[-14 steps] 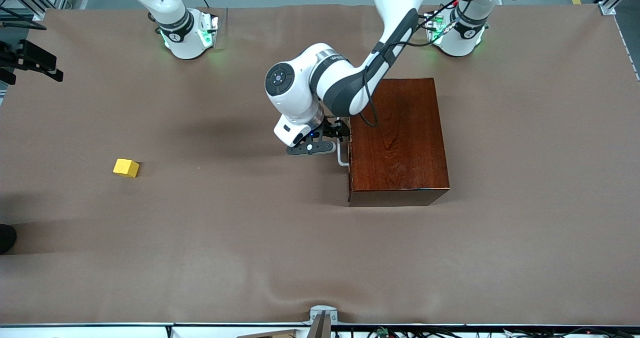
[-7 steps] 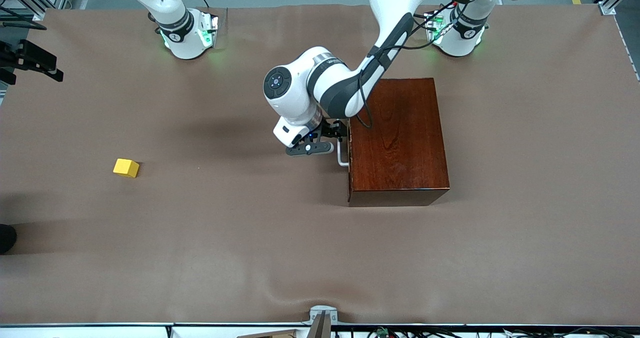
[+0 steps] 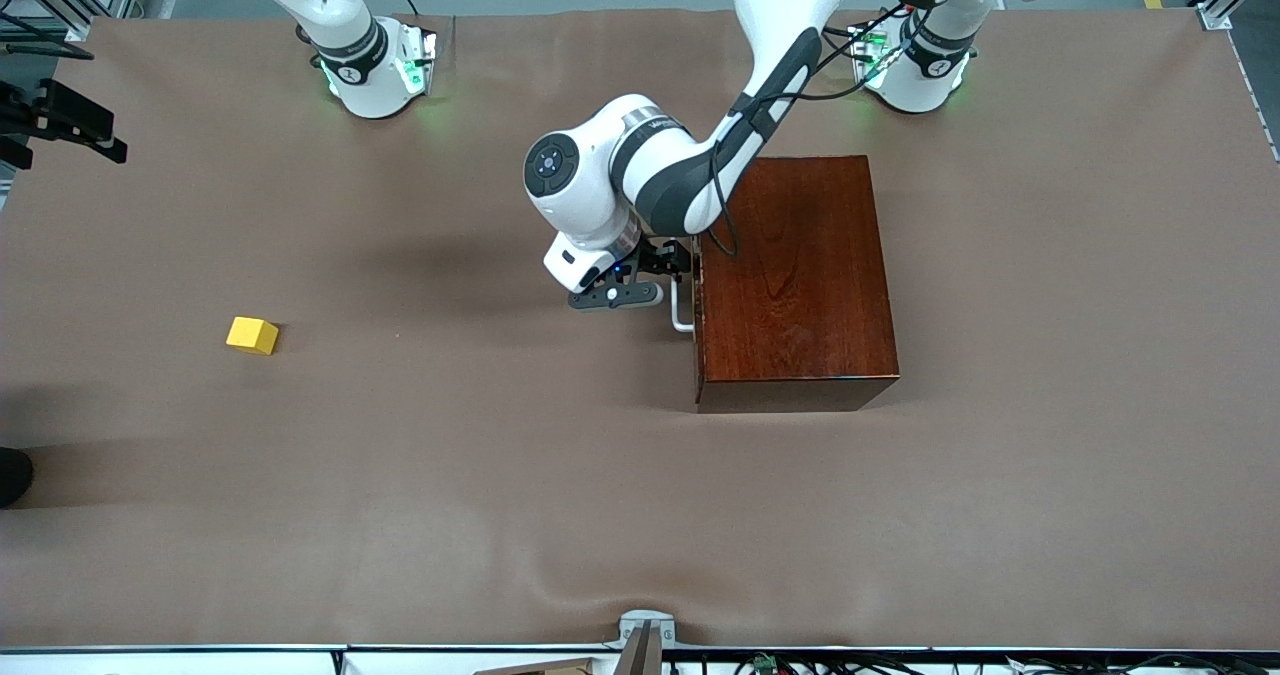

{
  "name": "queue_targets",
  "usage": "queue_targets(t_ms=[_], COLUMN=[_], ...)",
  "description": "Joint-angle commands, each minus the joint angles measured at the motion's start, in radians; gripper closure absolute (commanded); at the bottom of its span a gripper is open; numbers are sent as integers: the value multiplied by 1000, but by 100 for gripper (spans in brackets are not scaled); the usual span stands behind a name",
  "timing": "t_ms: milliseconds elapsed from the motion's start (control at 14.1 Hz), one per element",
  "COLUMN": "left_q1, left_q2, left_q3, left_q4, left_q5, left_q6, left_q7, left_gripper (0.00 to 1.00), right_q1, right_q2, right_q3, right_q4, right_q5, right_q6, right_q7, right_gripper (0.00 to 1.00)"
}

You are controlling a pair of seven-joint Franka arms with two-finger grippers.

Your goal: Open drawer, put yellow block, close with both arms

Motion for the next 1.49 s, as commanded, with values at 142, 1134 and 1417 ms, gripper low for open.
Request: queue_targets(t_ms=[142, 1134, 1417], left_q1=[-21, -29, -29], left_q2=[44, 66, 70], left_q3=[-4, -12, -11], left_q4=[50, 56, 77], left_q5=[17, -44, -63], left_q6=[83, 280, 303], left_q7=[-79, -203, -208], left_gripper=[0, 0, 0], right_q1=[-7, -10, -12], right_q2=[-2, 0, 0], right_q3=[3, 3, 3], right_q4=[9, 12, 12], right_q5=[10, 8, 10], right_q6=[-4, -1, -2], right_q7=[-6, -7, -6], right_gripper=[0, 0, 0])
